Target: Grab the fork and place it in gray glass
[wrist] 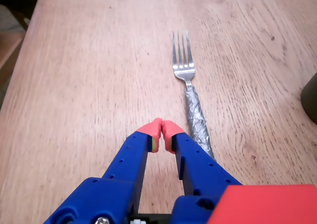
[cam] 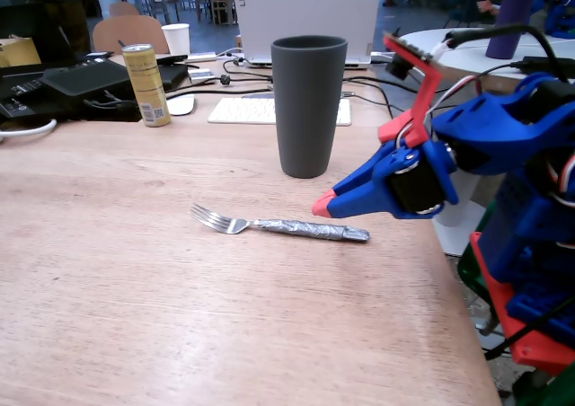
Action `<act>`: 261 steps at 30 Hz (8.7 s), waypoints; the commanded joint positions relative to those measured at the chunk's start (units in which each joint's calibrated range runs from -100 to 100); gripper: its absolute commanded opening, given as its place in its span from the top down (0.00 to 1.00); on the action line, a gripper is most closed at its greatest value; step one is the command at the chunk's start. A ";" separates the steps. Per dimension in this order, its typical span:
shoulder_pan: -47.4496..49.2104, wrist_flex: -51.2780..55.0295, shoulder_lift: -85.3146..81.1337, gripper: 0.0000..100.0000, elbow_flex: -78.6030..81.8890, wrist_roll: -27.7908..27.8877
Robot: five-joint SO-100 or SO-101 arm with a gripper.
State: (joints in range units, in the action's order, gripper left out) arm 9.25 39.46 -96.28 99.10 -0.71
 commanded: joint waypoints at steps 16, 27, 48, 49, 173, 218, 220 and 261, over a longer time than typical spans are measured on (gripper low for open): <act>0.22 0.03 -0.80 1.00 0.43 0.10; 1.75 0.03 -0.80 1.00 0.43 0.15; -0.29 0.03 55.37 1.00 -42.80 0.34; -0.29 0.03 57.35 1.00 -43.27 0.34; -0.29 11.85 71.67 1.00 -100.66 11.14; -39.37 -12.37 75.18 1.00 -92.07 6.98; -39.37 -12.37 75.18 1.00 -91.50 7.03; -40.56 -28.05 64.38 0.88 -61.86 7.18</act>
State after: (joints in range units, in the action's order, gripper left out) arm -30.58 11.88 -30.05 37.69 6.62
